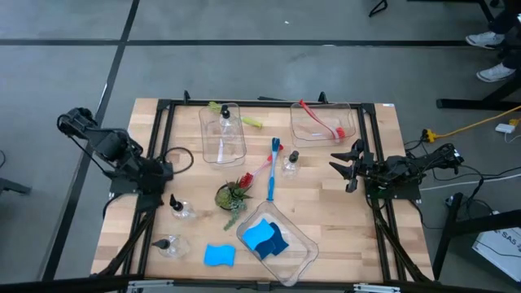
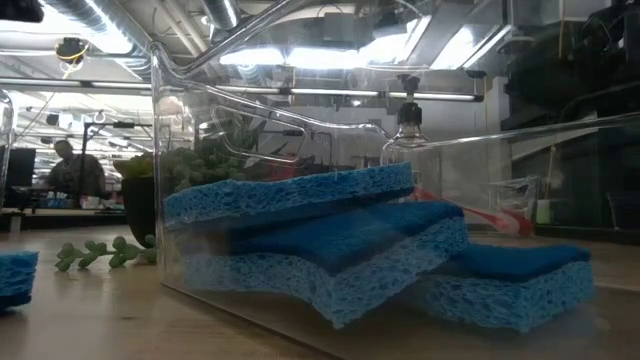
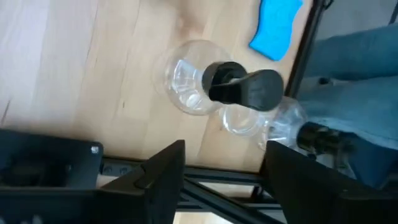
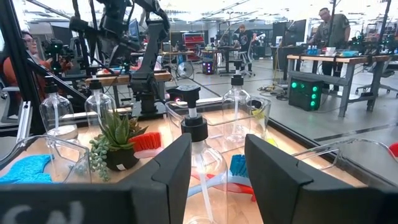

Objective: Pick & Place Kitchen Sink Supplies
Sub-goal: Put the transparent soap dispenser into the top left transparent bin

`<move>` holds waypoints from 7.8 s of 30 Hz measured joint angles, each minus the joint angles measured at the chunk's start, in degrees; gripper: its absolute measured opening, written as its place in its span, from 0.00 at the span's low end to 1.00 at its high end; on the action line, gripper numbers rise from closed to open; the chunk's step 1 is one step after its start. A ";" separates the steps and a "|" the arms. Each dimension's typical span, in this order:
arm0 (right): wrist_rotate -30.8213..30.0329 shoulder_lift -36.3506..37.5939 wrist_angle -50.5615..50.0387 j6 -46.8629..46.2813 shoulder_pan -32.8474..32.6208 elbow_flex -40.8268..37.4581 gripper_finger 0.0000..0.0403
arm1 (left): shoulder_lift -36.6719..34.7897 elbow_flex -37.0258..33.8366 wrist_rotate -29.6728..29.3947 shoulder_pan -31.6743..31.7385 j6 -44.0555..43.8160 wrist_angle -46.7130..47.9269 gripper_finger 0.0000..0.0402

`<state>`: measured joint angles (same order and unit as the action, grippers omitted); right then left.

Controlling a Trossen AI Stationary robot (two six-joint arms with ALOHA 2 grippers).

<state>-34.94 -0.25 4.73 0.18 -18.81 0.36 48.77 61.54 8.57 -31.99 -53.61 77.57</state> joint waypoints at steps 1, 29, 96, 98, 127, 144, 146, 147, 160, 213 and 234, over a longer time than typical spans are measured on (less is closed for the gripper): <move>0.00 0.01 0.00 0.08 0.02 0.00 0.37 | 0.25 -0.87 -0.05 -0.61 -0.56 -0.27 0.55; 0.00 0.00 0.02 0.14 0.00 0.00 0.37 | 8.85 -2.58 -29.47 -22.17 -11.17 -4.55 0.57; 0.01 0.01 0.00 0.18 0.00 0.00 0.37 | 9.69 14.98 -51.69 -1.66 -4.62 -4.02 0.19; 0.00 0.02 0.00 -0.01 0.01 0.00 0.37 | 9.81 16.13 -52.88 1.23 -1.09 -5.59 0.19; 0.02 0.02 0.02 0.18 0.00 0.00 0.37 | 21.02 16.43 -18.77 55.51 36.68 -18.20 0.19; 0.00 0.01 0.01 0.14 0.02 0.00 0.37 | 23.46 14.10 -13.74 68.12 41.78 -19.05 0.19; 0.00 0.02 0.02 0.00 0.00 0.00 0.37 | 23.46 12.06 -13.57 69.18 41.09 -20.35 0.19; 0.02 0.00 0.02 0.06 0.00 0.00 0.37 | 23.46 11.00 -13.60 69.75 40.75 -21.14 0.19; 0.02 0.02 0.02 0.08 0.00 0.00 0.37 | 23.48 6.47 -13.53 74.37 38.32 -30.23 0.29; 0.00 0.02 0.02 0.00 0.00 0.00 0.37 | 1.98 7.19 -13.77 27.06 33.79 -50.57 0.39; 0.00 0.02 0.02 0.00 0.01 0.00 0.37 | 1.93 19.93 -13.97 -3.98 41.18 -19.62 0.26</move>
<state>-34.93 -0.23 4.75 0.19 -18.79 0.36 50.70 81.47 -5.40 -35.97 -12.43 57.95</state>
